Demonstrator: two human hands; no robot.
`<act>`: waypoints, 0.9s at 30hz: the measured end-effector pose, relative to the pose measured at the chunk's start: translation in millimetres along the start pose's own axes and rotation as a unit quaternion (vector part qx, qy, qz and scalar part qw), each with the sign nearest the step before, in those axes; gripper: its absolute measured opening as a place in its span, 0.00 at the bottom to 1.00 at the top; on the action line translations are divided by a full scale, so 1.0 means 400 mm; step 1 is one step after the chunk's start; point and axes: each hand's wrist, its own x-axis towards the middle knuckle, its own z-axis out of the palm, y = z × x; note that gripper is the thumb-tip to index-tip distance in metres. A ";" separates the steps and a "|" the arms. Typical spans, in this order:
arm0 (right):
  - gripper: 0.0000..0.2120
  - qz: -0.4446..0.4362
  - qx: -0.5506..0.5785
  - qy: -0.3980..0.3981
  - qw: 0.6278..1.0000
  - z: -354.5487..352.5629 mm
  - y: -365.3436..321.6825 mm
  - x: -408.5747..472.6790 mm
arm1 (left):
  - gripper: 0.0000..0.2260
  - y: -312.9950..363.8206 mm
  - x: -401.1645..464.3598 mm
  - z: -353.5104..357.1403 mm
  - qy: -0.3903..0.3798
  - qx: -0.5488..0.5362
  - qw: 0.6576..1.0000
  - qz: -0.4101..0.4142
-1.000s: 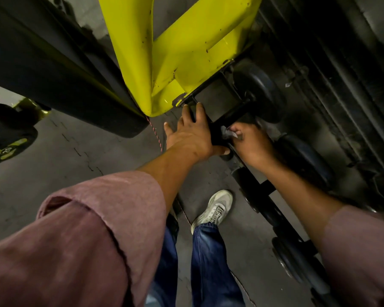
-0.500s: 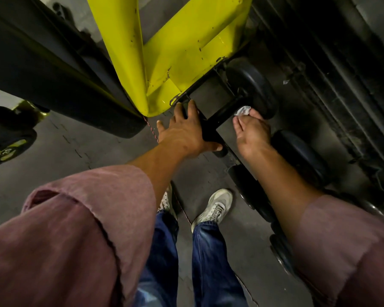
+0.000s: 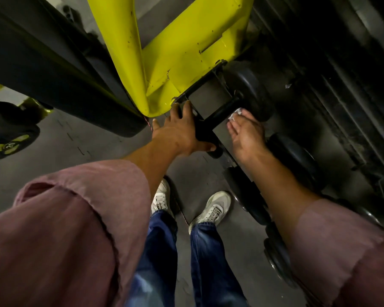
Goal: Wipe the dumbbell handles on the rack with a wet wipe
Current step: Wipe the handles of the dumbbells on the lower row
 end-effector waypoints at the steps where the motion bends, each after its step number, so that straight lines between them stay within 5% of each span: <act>1: 0.09 0.007 -0.054 -0.009 0.999 -0.001 0.008 -0.002 | 0.62 -0.001 0.001 0.000 0.002 -0.001 1.000 0.001; 5: 0.07 0.020 -0.286 -0.047 0.957 -0.016 0.062 -0.006 | 0.63 -0.002 0.002 0.003 0.004 -0.002 1.000 0.001; 12: 0.08 -0.023 -0.445 -0.034 0.895 0.002 0.072 0.012 | 0.63 -0.010 0.005 0.007 0.008 0.009 1.000 0.007; 20: 0.05 -0.028 -0.292 -0.051 0.955 -0.041 0.043 -0.083 | 0.62 -0.019 0.008 0.011 0.014 -0.004 1.000 0.028; 27: 0.07 -0.100 -0.263 0.021 0.959 -0.163 0.006 -0.243 | 0.52 -0.053 -0.072 0.082 0.083 -0.014 0.994 0.065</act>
